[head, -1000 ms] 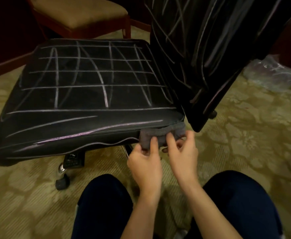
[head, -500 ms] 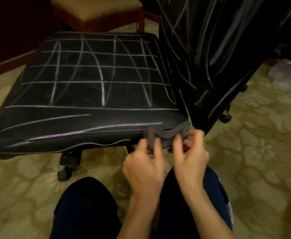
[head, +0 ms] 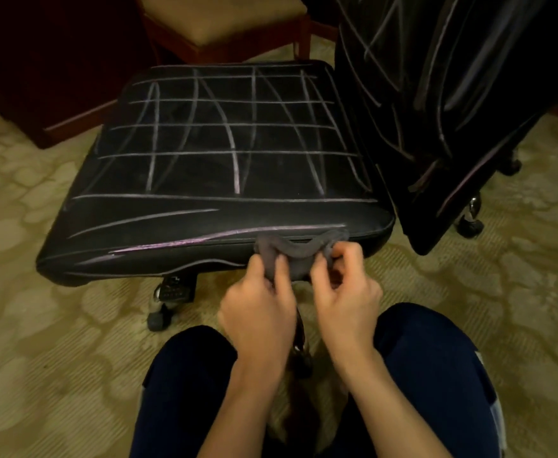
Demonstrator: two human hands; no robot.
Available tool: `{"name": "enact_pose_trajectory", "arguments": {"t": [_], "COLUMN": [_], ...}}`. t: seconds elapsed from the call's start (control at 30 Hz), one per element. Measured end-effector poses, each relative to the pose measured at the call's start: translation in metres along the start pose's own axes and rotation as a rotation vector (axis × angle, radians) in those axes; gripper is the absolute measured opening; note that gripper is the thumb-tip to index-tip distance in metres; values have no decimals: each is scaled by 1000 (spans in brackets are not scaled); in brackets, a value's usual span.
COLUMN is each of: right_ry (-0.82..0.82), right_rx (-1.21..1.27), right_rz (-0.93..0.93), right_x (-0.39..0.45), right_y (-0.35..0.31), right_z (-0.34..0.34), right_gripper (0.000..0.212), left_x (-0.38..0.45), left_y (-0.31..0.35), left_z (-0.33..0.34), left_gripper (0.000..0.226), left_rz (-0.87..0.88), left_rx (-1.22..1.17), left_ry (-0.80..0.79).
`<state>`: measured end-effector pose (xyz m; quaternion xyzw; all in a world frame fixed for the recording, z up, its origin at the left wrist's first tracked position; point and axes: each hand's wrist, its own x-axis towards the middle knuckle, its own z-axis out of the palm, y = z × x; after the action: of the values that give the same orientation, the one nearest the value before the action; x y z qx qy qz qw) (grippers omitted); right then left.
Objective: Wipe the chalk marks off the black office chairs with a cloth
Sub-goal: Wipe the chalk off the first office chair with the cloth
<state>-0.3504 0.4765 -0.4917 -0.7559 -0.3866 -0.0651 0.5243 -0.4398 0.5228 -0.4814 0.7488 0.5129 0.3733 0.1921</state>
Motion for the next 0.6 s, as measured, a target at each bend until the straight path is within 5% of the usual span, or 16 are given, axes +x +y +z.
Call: {"name": "enact_pose_trajectory", "arguments": {"t": [0.2,0.43,0.6], "right_ry": [98,-10,37], "right_rx": [71,258,286], "right_rz": [244,354,423], "right_x": [9,-11,6], "right_y": [8,-34,-17], "right_z": [-18,27,-1], "right_gripper": [21,19,26], "left_x": [-1,5,1], "left_y": [26,-18,2], "left_z": [9,-25,7], "left_gripper": [36,26,38], "left_rz": [-24,-184,-235], "left_rx": [66,16,-151], "left_ry": [-201,-67,-85]}}
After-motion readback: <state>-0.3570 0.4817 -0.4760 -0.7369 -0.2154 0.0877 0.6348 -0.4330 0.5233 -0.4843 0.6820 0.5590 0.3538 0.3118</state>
